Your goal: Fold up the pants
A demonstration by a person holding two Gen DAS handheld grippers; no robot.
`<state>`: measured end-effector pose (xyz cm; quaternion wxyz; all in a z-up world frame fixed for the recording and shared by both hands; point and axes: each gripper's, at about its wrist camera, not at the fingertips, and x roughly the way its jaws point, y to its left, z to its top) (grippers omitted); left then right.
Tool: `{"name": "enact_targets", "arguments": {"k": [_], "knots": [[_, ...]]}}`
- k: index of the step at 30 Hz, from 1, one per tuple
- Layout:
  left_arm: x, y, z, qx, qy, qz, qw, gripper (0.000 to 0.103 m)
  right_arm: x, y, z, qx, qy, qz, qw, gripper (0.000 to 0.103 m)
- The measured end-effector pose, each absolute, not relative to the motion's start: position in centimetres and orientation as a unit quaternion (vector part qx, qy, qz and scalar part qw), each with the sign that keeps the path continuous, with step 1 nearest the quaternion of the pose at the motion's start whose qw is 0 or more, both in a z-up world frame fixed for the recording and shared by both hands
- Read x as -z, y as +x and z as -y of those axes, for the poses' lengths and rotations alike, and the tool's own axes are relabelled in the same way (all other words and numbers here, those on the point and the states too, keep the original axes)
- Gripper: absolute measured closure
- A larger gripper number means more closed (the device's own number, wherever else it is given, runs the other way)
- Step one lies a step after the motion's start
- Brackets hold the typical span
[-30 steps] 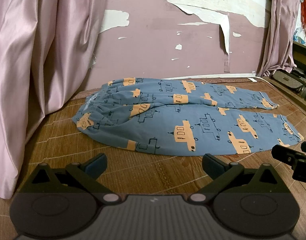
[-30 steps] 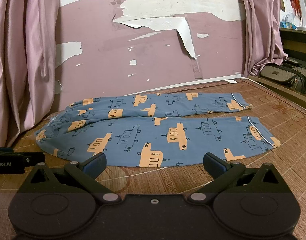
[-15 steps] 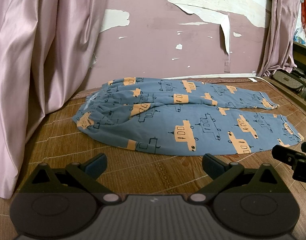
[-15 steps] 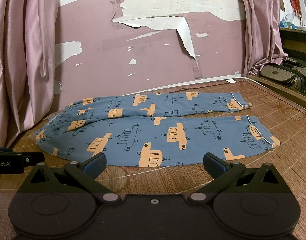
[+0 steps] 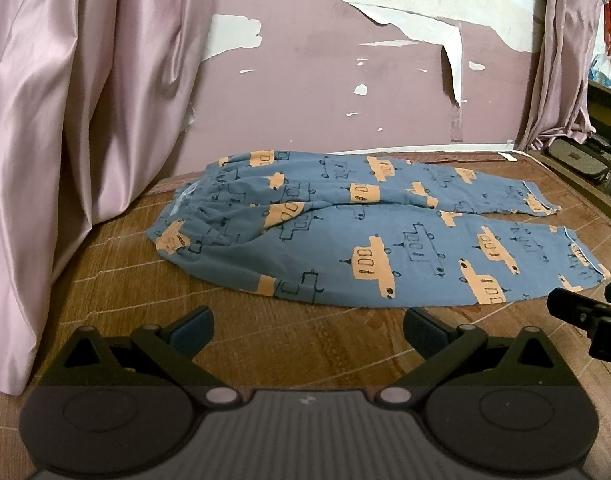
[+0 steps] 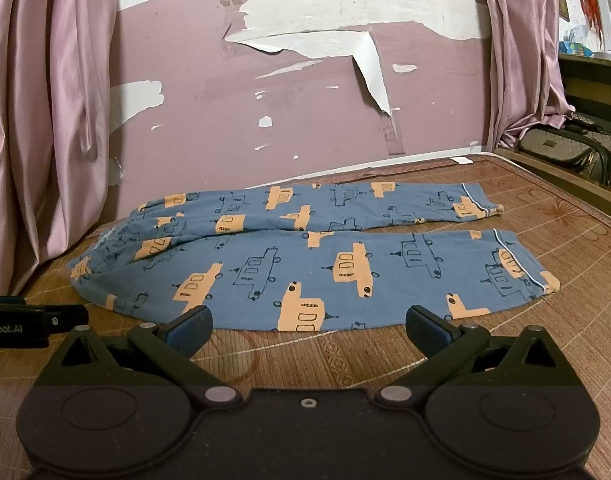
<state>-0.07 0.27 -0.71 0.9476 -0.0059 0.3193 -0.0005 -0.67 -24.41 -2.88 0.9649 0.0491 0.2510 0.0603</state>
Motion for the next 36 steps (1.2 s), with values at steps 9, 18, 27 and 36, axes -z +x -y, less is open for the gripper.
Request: {"name": "enact_targets", "arguments": {"k": [9,18,27,36], "knots": [[-0.6,4.0,-1.6,-0.006,0.029,-0.363,0.931,0.0,1.9,0.8,25.1,-0.066,0.037,-0.246,0.966,0.0],[-8.7,14.0,-3.8,0.023,0.188,-0.381,0.905,0.0,-3.3,7.7,27.0,-0.181,-0.068,-0.214,0.958,0.0],[-7.0,24.7,-5.1,0.053,0.2,-0.343,0.916,0.0,-1.2,22.6,28.2,-0.243,-0.181,-0.278,0.912,0.001],[-2.1,33.0,-6.4,0.078,0.186,-0.335,0.92,0.009,1.2,37.7,26.7,-0.28,-0.107,-0.325,0.897,0.008]]}}
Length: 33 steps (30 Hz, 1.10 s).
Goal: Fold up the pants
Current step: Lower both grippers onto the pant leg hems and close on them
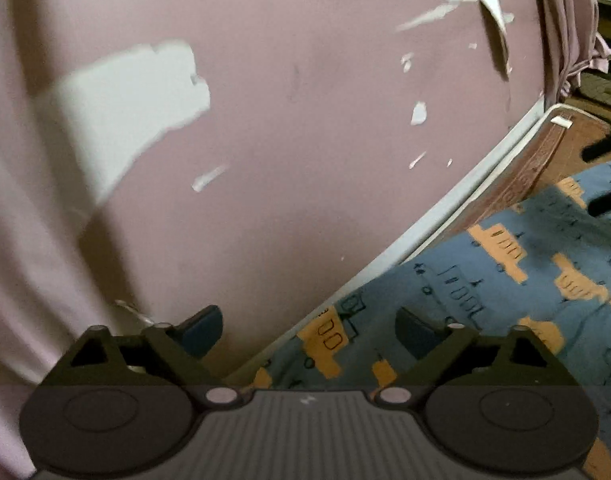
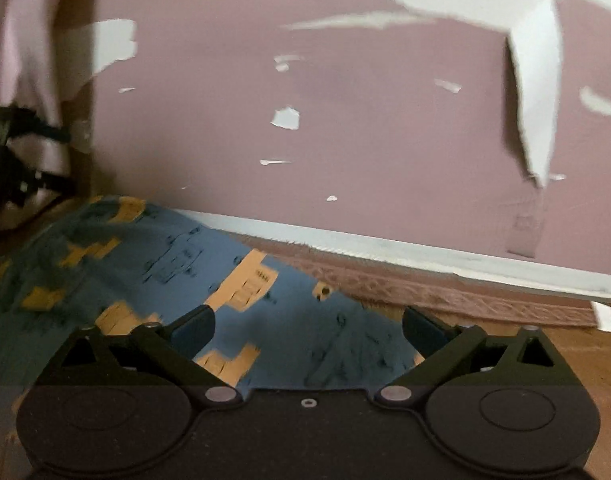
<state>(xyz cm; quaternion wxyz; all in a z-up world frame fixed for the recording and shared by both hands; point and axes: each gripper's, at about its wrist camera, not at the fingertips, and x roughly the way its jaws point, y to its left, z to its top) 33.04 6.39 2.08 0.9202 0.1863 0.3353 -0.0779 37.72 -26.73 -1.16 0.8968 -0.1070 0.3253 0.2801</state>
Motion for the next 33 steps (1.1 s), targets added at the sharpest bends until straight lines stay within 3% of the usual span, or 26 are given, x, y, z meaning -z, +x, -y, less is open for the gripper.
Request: {"name": "enact_targets", "arguments": {"k": [4,7,9,10,12,17,19,20,23,27,28,30,33], "knots": [[0.1,34.5,-7.3,0.084,0.201,-0.339,0.915,0.015,2.2,40.4,24.9,-0.291,-0.125,-0.332,0.888,0.015],[1.0,35.7,-8.2,0.085,0.192,-0.355,0.911,0.03,2.8,41.5,24.0,-0.307,-0.138,-0.337,0.879,0.021],[1.4,36.5,-8.7,0.084,0.188,-0.369,0.906,0.052,3.3,42.3,23.4,-0.315,-0.15,-0.34,0.873,0.027],[1.7,36.9,-8.9,0.088,0.188,-0.376,0.903,0.055,3.5,42.6,23.1,-0.319,-0.155,-0.342,0.87,0.029],[2.0,37.7,-9.2,0.102,0.188,-0.389,0.896,0.056,3.9,43.3,22.6,-0.328,-0.162,-0.346,0.864,0.036],[2.6,38.6,-8.8,0.124,0.202,-0.406,0.883,0.056,4.5,44.7,21.9,-0.338,-0.163,-0.353,0.857,0.041],[2.8,39.1,-8.7,0.117,0.197,-0.418,0.879,0.071,4.8,45.2,21.6,-0.341,-0.162,-0.36,0.853,0.043],[3.0,39.4,-8.6,0.114,0.197,-0.428,0.875,0.088,4.9,45.4,21.6,-0.342,-0.162,-0.364,0.851,0.047],[3.5,40.1,-8.5,0.105,0.189,-0.441,0.871,0.101,5.4,45.7,21.3,-0.347,-0.174,-0.378,0.84,0.058],[3.6,40.3,-8.3,0.096,0.174,-0.447,0.872,0.103,5.4,45.8,21.3,-0.353,-0.174,-0.385,0.835,0.062],[3.6,40.3,-8.3,0.092,0.172,-0.447,0.873,0.103,5.4,45.9,21.3,-0.351,-0.172,-0.385,0.836,0.068],[3.5,40.3,-8.3,0.085,0.163,-0.445,0.876,0.103,5.3,45.6,21.1,-0.354,-0.174,-0.383,0.835,0.088],[3.3,40.0,-8.2,0.079,0.159,-0.436,0.882,0.103,5.2,44.8,20.9,-0.348,-0.19,-0.375,0.838,0.098]]}}
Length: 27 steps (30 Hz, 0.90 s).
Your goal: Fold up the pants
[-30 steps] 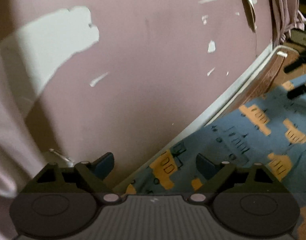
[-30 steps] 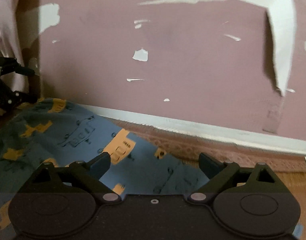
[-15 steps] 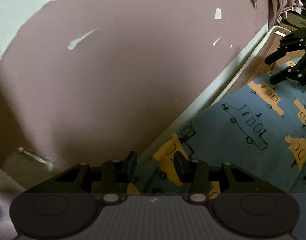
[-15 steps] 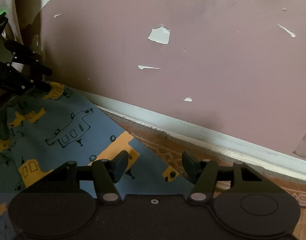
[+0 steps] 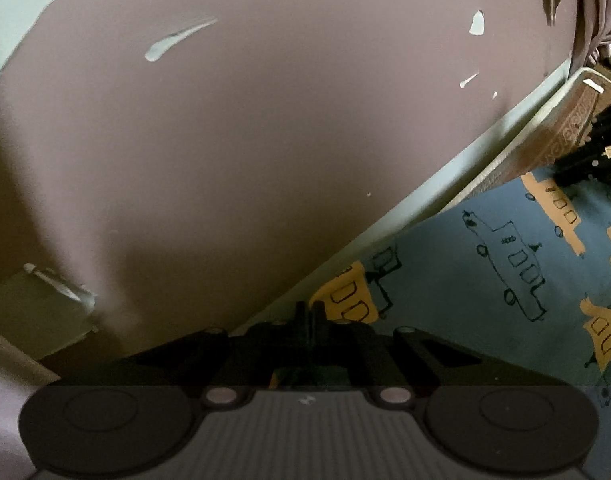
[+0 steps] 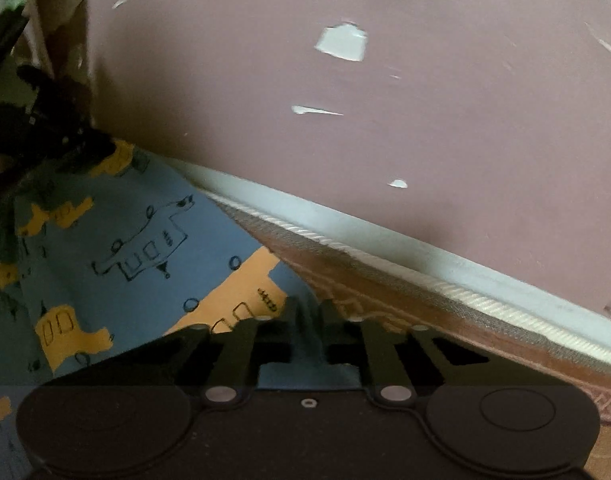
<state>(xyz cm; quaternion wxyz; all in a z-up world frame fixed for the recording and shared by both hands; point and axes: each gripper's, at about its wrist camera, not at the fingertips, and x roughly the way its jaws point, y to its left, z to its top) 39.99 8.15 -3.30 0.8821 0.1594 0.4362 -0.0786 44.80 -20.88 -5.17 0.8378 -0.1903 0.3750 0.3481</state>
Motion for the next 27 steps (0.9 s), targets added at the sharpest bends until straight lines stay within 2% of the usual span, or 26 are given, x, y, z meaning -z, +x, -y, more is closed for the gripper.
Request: {"name": "enact_targets", "arguments": {"k": [3,7,14,18,21,27], "knots": [[2.7,39.3,-8.1,0.067,0.157,-0.42,0.892,0.103,4.7,44.5,21.5,-0.335,-0.167,-0.366,0.852,0.1],[1.4,37.7,-8.3,0.052,0.145,-0.385,0.91,0.103,2.6,41.8,22.0,-0.32,-0.162,-0.31,0.881,0.1],[-1.6,32.1,-9.5,0.061,0.14,-0.297,0.942,0.103,-1.5,31.9,23.2,-0.312,-0.206,-0.185,0.909,0.1],[-3.6,27.3,-11.0,0.081,0.115,-0.256,0.956,0.103,-2.8,25.7,23.8,-0.311,-0.223,-0.143,0.913,0.1],[-3.9,24.0,-11.8,0.096,0.121,-0.244,0.957,0.103,-2.7,21.0,23.7,-0.311,-0.24,-0.126,0.911,0.1],[-2.0,19.0,-11.4,0.112,0.154,-0.278,0.941,0.103,0.4,13.6,22.8,-0.313,-0.269,-0.144,0.9,0.1]]}}
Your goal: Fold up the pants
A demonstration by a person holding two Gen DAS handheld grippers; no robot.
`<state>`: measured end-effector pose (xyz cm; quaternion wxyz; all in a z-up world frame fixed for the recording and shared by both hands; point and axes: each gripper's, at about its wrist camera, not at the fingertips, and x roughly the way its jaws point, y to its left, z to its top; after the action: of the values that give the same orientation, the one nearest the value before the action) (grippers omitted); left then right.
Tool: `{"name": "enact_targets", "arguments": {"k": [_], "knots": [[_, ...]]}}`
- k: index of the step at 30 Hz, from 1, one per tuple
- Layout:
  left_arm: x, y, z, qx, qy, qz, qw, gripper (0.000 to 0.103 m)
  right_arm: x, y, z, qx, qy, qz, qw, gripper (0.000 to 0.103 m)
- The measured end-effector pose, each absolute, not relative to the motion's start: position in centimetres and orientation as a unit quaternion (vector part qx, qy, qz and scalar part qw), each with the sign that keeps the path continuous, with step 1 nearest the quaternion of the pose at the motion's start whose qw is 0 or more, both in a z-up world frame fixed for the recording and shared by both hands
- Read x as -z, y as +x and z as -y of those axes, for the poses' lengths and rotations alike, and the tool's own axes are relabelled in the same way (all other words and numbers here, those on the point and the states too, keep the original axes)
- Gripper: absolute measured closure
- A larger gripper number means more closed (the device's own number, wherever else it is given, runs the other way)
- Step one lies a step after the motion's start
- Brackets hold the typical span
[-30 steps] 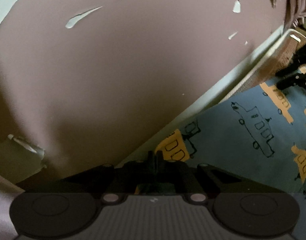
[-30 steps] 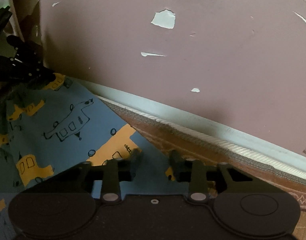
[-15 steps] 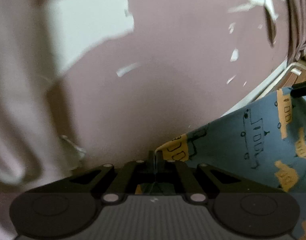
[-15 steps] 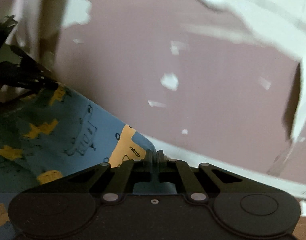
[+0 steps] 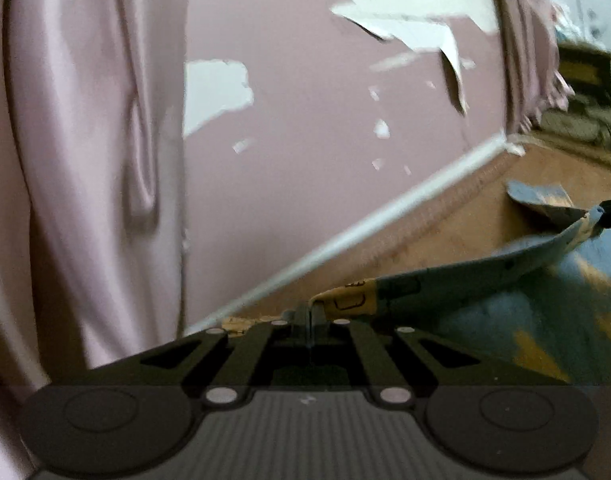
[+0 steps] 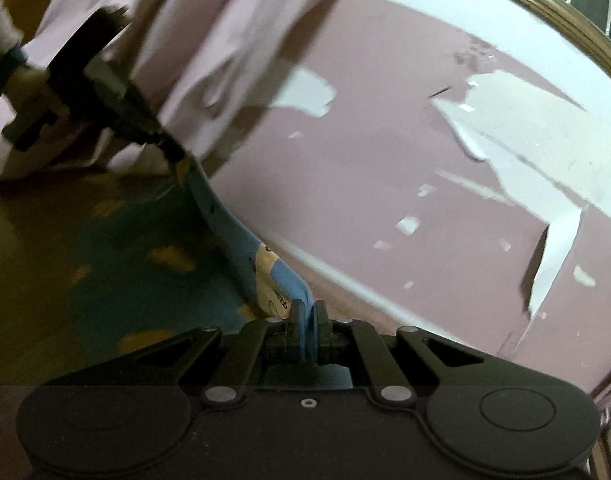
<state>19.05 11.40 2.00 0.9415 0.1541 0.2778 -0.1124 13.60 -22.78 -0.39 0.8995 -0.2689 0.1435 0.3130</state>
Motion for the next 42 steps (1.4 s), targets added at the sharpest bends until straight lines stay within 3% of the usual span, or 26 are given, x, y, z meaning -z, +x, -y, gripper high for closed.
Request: {"name": "enact_targets", "arguments": {"k": [7,15,20,23,25,26,28,32,34,36,38,42], "knots": [[1.2,13.9,-10.6,0.14,0.267,-0.299,0.905,0.103,4.7,8.5,21.2,-0.291,-0.271,-0.184,0.899,0.101],[1.2,10.6,-10.7,0.147,0.291,-0.268,0.907,0.103,4.9,6.6,21.6,-0.263,-0.271,-0.179,0.909,0.101],[3.1,10.7,-10.6,0.17,0.312,-0.299,0.886,0.103,6.2,6.5,21.6,-0.265,-0.282,-0.197,0.901,0.101],[3.7,10.7,-10.5,0.173,0.315,-0.31,0.88,0.095,7.2,6.7,21.1,-0.264,-0.295,-0.215,0.893,0.099],[3.7,10.6,-10.6,0.175,0.307,-0.315,0.881,0.091,7.8,6.7,20.8,-0.26,-0.305,-0.222,0.889,0.088],[3.6,10.5,-10.6,0.175,0.304,-0.318,0.881,0.082,7.8,6.6,20.9,-0.259,-0.304,-0.224,0.889,0.081],[3.3,10.0,-10.7,0.176,0.296,-0.317,0.884,0.065,7.6,6.5,21.4,-0.259,-0.293,-0.228,0.892,0.078],[1.5,9.2,-10.6,0.173,0.251,-0.316,0.898,0.034,6.7,6.0,22.7,-0.246,-0.27,-0.229,0.902,0.036],[0.6,9.2,-10.2,0.169,0.207,-0.321,0.909,0.025,6.4,5.9,23.5,-0.235,-0.259,-0.23,0.908,0.03],[0.0,9.9,-9.3,0.175,0.159,-0.329,0.914,0.009,5.9,6.4,24.4,-0.217,-0.255,-0.233,0.913,0.022],[-0.3,11.0,-7.8,0.184,0.112,-0.329,0.919,0.002,5.2,7.4,25.8,-0.204,-0.256,-0.233,0.916,0.013],[-0.2,14.1,-3.5,0.234,0.034,-0.339,0.911,0.0,2.6,11.0,30.3,-0.209,-0.269,-0.239,0.909,0.003]]}}
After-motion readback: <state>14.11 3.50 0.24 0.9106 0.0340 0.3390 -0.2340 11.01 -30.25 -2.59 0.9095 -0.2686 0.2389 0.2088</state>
